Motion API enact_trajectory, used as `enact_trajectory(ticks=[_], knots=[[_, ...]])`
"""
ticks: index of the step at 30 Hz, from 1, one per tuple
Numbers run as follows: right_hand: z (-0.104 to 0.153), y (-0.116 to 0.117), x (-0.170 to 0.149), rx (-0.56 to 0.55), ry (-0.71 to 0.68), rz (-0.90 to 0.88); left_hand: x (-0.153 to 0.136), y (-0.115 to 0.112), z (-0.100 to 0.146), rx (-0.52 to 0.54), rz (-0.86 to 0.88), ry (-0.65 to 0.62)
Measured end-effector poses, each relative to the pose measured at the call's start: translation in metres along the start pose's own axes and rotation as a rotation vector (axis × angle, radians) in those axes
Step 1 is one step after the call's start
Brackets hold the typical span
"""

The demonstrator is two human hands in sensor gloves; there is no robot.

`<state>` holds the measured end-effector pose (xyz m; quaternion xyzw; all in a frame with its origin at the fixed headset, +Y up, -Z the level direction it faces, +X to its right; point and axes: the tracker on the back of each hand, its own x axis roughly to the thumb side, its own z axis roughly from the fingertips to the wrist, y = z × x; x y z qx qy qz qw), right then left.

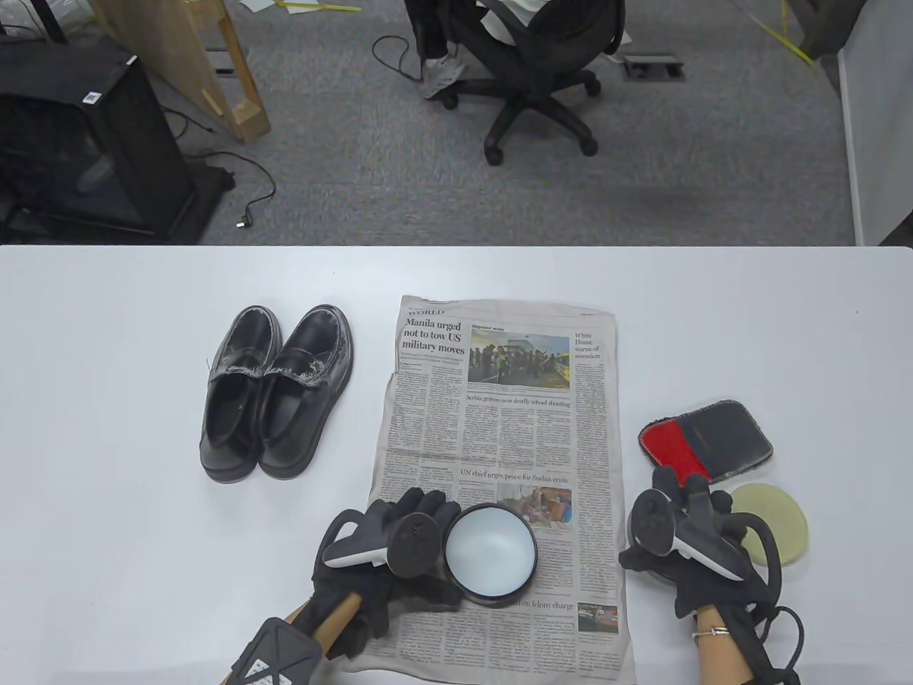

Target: Dip and apply leather care cream with polishing sponge on shoes

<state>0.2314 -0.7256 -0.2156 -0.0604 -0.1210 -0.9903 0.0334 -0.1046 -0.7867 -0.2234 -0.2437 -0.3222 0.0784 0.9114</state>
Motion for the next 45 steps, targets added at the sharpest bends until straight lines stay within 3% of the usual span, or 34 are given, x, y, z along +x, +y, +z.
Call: enact_trajectory(ticks=[3, 7, 10, 15, 26, 41, 45], knots=[[0.008, -0.015, 0.032, -0.075, -0.215, -0.093, -0.001, 0.000, 0.000, 0.000, 0.011, 0.004], [0.005, -0.021, 0.092, -0.071, -0.420, -0.014, -0.001, 0.000, 0.000, 0.000, 0.020, 0.006], [-0.004, -0.017, 0.131, -0.027, -0.509, 0.053, -0.001, 0.000, 0.000, 0.000, 0.025, 0.007], [-0.010, -0.009, 0.170, -0.002, -0.580, 0.135, -0.001, 0.000, 0.000, 0.000, 0.029, 0.008], [-0.009, -0.004, 0.191, -0.024, -0.568, 0.235, -0.002, 0.000, 0.000, 0.001, 0.035, 0.012], [-0.001, 0.004, 0.193, -0.080, -0.458, 0.256, -0.002, 0.000, 0.000, -0.001, 0.037, 0.016], [0.001, -0.005, 0.187, 0.005, -0.446, 0.250, -0.002, 0.000, 0.000, -0.001, 0.036, 0.017]])
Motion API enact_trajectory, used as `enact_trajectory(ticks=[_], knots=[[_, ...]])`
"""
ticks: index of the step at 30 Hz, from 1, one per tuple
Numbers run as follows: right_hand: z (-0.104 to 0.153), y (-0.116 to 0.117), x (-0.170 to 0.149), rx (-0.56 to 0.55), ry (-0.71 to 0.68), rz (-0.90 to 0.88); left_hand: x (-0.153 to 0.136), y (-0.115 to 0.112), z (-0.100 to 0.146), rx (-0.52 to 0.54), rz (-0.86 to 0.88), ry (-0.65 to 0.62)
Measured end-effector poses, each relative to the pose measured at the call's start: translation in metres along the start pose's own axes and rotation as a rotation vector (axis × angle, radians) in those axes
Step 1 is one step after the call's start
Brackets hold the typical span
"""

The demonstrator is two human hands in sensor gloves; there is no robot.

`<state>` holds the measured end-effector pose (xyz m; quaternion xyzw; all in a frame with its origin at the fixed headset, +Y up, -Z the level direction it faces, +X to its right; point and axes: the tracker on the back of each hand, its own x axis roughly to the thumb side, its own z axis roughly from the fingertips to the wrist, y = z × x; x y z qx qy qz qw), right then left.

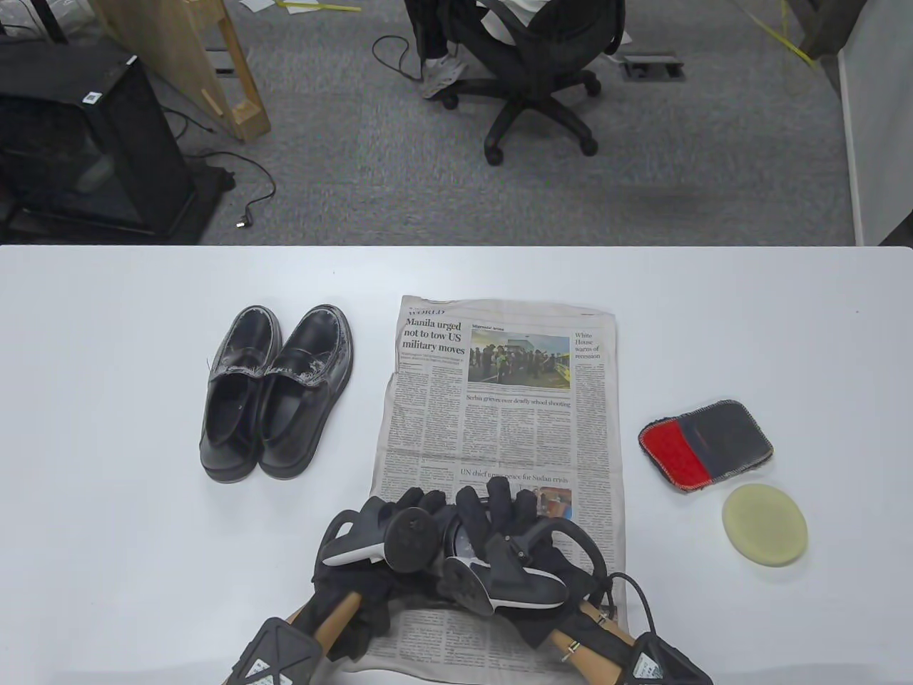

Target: Dip and apply leather care cream with polishing sponge on shoes

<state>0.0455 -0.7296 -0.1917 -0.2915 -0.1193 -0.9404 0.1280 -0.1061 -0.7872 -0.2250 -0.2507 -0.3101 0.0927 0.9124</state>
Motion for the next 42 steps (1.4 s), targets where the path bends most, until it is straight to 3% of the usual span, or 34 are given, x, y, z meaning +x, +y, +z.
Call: enact_trajectory(ticks=[2, 6, 12, 16, 19, 21, 25, 42], knots=[[0.004, -0.006, -0.008, 0.016, -0.046, -0.119, 0.000, 0.000, 0.000, 0.001, -0.001, 0.000], [0.007, -0.006, -0.016, 0.003, -0.051, -0.116, 0.000, 0.000, 0.000, 0.001, -0.002, 0.000], [0.003, -0.004, -0.005, -0.087, 0.056, 0.105, 0.002, 0.000, -0.001, -0.004, -0.022, 0.007], [0.002, 0.003, -0.007, 0.001, -0.026, -0.056, 0.002, 0.000, -0.001, -0.003, -0.017, 0.006], [-0.002, 0.011, -0.002, 0.029, -0.060, -0.066, 0.002, 0.000, -0.001, -0.006, -0.019, 0.006], [-0.004, 0.012, 0.000, 0.020, -0.065, -0.026, 0.002, 0.000, -0.001, -0.005, -0.021, 0.007], [-0.005, 0.011, -0.007, -0.057, -0.096, -0.129, 0.002, -0.001, -0.002, -0.007, -0.025, 0.008], [-0.001, 0.015, -0.006, -0.038, -0.042, -0.103, 0.003, -0.001, -0.002, -0.007, -0.021, 0.005]])
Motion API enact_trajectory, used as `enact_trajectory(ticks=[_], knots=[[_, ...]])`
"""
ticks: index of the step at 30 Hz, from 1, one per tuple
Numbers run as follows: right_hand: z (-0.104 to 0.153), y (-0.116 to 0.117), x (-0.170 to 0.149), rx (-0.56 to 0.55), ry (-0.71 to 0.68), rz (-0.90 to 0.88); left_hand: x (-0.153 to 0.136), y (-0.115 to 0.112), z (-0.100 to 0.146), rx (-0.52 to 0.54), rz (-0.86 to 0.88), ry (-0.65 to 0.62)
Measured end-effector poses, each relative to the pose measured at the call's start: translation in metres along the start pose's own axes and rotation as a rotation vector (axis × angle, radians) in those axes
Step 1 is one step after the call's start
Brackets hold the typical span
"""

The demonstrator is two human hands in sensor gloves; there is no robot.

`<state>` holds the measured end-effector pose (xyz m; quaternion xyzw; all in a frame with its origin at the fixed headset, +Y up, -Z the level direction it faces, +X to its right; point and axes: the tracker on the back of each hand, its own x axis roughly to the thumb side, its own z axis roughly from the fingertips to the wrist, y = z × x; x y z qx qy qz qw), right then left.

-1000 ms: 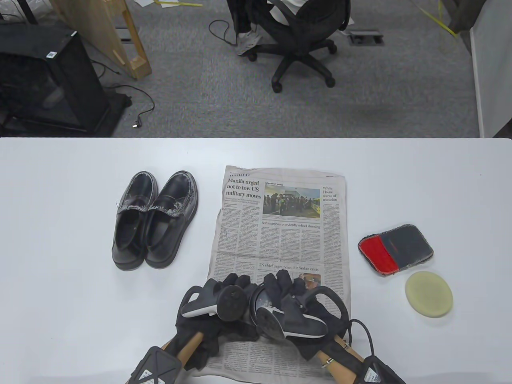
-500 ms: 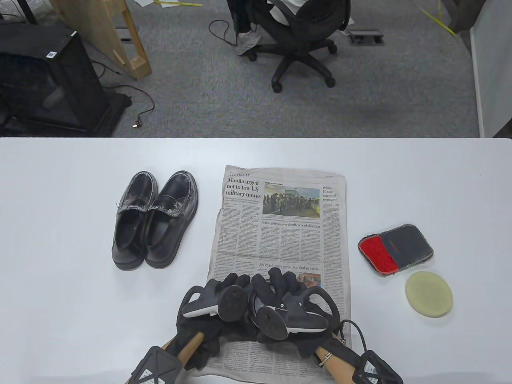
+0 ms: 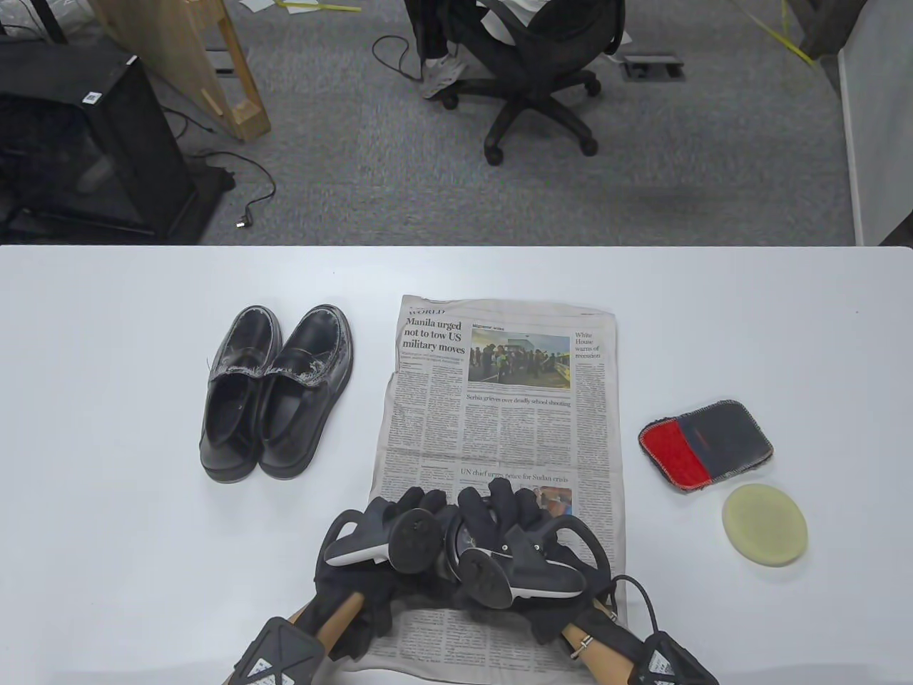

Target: Dip and apply leather care cream with polishing sponge on shoes

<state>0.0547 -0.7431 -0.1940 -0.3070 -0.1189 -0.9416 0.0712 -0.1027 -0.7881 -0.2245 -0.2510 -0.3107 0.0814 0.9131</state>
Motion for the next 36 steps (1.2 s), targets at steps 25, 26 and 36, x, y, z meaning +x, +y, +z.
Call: enact_trajectory(ticks=[25, 26, 36], knots=[[0.013, -0.019, -0.012, -0.125, 0.153, 0.077, 0.000, 0.000, -0.001, 0.001, -0.002, 0.001], [0.015, -0.019, -0.015, -0.092, 0.094, 0.019, 0.000, 0.000, -0.001, 0.001, -0.002, 0.000], [0.011, -0.011, -0.017, -0.093, 0.050, -0.064, 0.001, 0.000, -0.001, 0.001, -0.012, 0.007]])
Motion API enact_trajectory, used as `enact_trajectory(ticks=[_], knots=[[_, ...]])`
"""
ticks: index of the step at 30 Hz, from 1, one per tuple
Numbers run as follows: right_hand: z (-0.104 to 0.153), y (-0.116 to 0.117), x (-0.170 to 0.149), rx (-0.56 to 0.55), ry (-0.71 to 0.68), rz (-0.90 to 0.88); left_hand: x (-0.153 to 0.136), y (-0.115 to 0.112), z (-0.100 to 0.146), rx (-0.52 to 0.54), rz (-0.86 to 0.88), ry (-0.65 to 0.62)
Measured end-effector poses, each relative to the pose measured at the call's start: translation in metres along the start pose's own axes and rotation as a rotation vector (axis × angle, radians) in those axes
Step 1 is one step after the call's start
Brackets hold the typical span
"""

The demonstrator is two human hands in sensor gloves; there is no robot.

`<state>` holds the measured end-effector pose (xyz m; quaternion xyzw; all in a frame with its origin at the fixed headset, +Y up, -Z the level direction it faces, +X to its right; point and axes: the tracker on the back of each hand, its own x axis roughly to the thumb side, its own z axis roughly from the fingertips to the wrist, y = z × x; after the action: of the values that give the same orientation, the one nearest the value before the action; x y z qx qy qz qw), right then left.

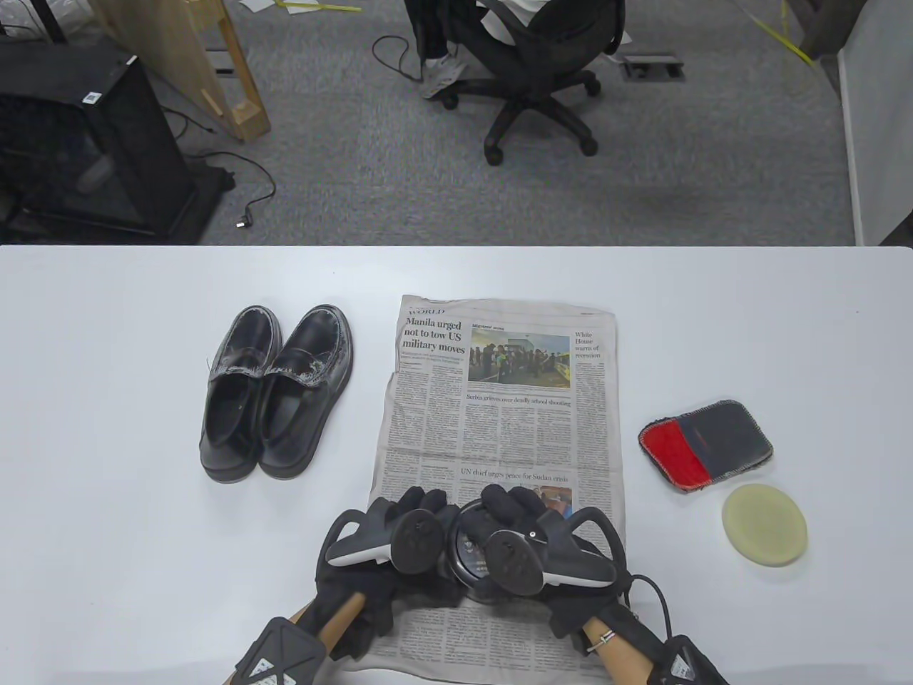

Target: Dip and apply leather care cream with polishing sponge on shoes

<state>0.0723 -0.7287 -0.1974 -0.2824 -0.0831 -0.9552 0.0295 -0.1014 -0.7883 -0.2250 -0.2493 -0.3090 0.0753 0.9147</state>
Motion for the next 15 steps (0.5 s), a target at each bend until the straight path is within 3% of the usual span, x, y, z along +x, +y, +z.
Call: enact_trajectory(ticks=[5, 7, 9, 15], knots=[[0.003, 0.004, 0.013, -0.150, 0.131, 0.183, 0.000, 0.000, 0.000, 0.001, 0.003, 0.001], [0.004, -0.004, 0.004, -0.052, 0.139, 0.151, -0.001, 0.000, 0.000, -0.001, 0.006, -0.001], [0.006, -0.009, -0.005, -0.024, 0.113, -0.002, -0.001, 0.000, 0.000, -0.001, 0.006, -0.002], [0.008, -0.007, -0.012, 0.110, -0.083, -0.140, -0.001, 0.001, -0.001, 0.002, 0.010, -0.002]])
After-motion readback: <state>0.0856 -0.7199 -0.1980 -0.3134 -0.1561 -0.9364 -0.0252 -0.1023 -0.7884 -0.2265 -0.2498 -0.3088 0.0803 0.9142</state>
